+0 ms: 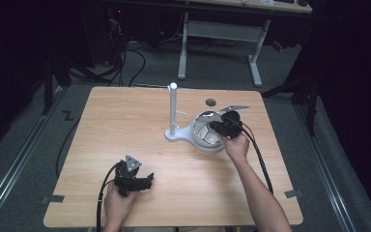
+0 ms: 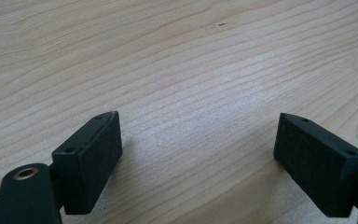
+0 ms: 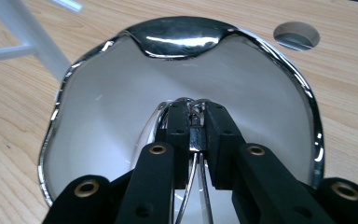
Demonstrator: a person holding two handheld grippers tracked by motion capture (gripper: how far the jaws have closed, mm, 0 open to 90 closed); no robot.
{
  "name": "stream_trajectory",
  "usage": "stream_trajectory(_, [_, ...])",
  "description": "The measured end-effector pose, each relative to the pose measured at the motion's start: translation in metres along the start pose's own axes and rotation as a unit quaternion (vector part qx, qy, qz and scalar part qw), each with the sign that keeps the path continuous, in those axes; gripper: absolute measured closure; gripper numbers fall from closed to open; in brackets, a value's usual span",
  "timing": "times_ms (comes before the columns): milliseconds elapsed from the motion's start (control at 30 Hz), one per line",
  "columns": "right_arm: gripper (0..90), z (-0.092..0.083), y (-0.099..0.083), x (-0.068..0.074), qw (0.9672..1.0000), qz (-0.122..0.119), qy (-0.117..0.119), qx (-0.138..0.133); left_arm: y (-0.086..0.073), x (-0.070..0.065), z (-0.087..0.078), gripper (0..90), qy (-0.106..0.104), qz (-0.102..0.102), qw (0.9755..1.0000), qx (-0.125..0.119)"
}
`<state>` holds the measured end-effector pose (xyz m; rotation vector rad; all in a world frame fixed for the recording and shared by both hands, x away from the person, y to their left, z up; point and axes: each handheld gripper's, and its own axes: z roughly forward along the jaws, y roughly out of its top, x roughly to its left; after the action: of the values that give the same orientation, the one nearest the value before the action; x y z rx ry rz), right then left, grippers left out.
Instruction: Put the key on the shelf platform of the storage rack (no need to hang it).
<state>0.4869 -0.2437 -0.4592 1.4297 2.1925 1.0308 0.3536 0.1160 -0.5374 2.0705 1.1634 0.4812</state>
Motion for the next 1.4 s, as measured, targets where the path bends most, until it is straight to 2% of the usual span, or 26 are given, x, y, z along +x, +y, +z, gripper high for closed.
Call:
stream_trajectory(167, [74.9, -0.002, 0.0, -0.004, 1.0, 0.005, 0.003, -0.003, 0.0, 0.0, 0.0, 15.6, 0.0, -0.001, 1.0, 0.0])
stream_trajectory(333, [70.1, -0.005, -0.001, -0.004, 1.0, 0.001, 0.004, 0.001, 0.0, 0.0, 0.0, 15.6, 0.0, 0.0, 1.0, 0.0])
stream_trajectory(533, [55.1, -0.009, -0.003, -0.002, 1.0, -0.002, 0.006, -0.005, 0.0, 0.0, 0.0, 15.6, 0.0, -0.001, 1.0, 0.0])
stream_trajectory(600, [53.6, -0.012, -0.003, -0.002, 0.9999, -0.008, -0.002, -0.01, 0.0, 0.0, 0.0, 15.6, 0.0, -0.001, 1.0, 0.0])
stream_trajectory(800, [51.4, -0.027, -0.001, -0.001, 0.9995, -0.021, 0.0, -0.022, 0.0, 0.0, 0.0, 15.6, 0.0, 0.0, 1.0, 0.0])
stream_trajectory(933, [51.5, -0.032, -0.005, -0.005, 0.9993, -0.013, -0.008, -0.033, 0.0, 0.0, 0.0, 15.6, 0.0, 0.0, 1.0, 0.0])
stream_trajectory(1000, [50.4, -0.036, -0.011, -0.013, 0.9994, 0.002, -0.01, -0.034, 0.0, 0.0, 0.0, 15.6, 0.0, -0.001, 1.0, -0.001])
stream_trajectory(1133, [50.2, -0.041, -0.012, -0.014, 0.9992, -0.004, -0.009, -0.039, 0.0, 0.0, 0.0, 15.6, 0.0, 0.0, 1.0, 0.0])
stream_trajectory(1333, [48.6, -0.052, -0.011, -0.016, 0.9986, 0.001, -0.004, -0.053, 0.0, 0.0, 0.0, 15.6, 0.0, 0.0, 1.0, 0.0])
stream_trajectory(1400, [47.9, -0.055, -0.012, -0.018, 0.9984, 0.009, -0.005, -0.055, 0.0, 0.0, 0.0, 15.6, 0.0, -0.001, 1.0, 0.0])
